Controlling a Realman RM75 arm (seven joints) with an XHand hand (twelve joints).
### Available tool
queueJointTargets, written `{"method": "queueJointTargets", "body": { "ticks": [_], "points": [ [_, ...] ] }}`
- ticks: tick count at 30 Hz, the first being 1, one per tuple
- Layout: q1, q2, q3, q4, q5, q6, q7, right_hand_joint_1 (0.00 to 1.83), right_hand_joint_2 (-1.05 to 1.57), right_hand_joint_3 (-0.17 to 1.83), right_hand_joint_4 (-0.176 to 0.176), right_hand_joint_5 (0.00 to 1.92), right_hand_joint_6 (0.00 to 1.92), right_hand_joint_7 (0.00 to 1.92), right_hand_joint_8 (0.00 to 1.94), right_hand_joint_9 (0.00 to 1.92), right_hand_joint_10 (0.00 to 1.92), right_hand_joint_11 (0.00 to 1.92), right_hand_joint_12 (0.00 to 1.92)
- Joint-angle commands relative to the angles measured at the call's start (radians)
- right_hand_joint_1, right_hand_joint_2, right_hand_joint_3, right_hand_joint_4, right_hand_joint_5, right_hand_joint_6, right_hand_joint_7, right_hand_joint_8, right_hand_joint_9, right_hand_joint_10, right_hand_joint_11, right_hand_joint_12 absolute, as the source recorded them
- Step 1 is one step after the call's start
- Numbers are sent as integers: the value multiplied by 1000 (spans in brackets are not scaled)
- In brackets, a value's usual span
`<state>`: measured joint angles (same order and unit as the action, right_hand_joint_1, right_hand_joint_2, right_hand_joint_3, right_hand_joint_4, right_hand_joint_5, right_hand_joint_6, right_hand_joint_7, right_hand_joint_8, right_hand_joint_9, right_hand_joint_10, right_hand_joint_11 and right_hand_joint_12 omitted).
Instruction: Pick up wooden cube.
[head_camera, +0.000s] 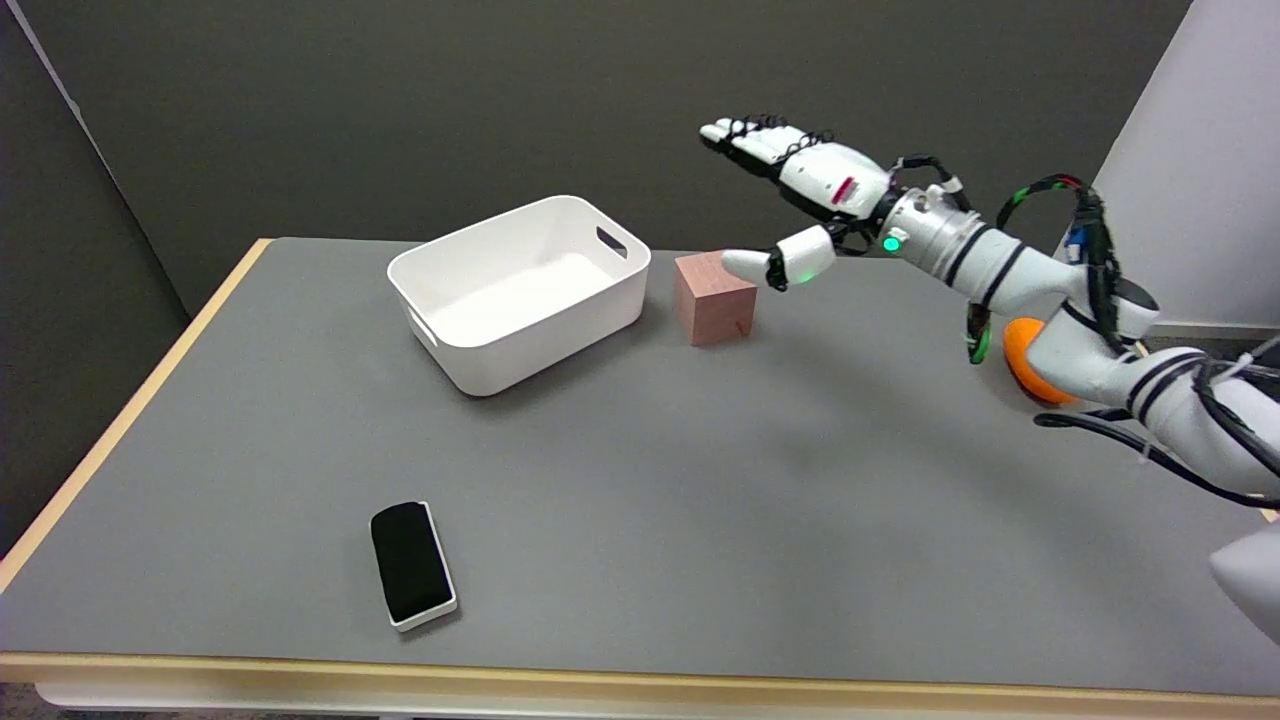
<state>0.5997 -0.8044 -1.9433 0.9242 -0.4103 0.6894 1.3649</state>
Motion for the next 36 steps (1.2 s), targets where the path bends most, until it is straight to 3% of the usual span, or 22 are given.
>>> {"method": "queueJointTargets", "body": {
  "ticks": [1,5,11,15,25,36],
  "points": [
    [182,-112,-169,-125,-183,-126,156,295,484,914,-58,-1,30,-1,116,-1,275,-1,615],
    [228,-165,-203,-192,-264,-155,156,320,495,951,-74,-1,89,31,131,3,332,-1,688],
    [281,-252,-202,-343,-301,-186,146,303,482,931,-31,-1,40,14,144,1,363,-1,720],
    [301,-284,-204,-423,-301,-227,145,313,485,937,-25,-1,23,6,80,-1,303,-1,676],
    [321,-315,-204,-452,-408,-383,145,340,489,931,-28,-1,2,-1,11,-1,187,-1,606],
    [311,-309,-198,-453,-419,-378,155,373,494,930,-31,-1,9,-1,-1,-1,123,-1,577]
  ]
}}
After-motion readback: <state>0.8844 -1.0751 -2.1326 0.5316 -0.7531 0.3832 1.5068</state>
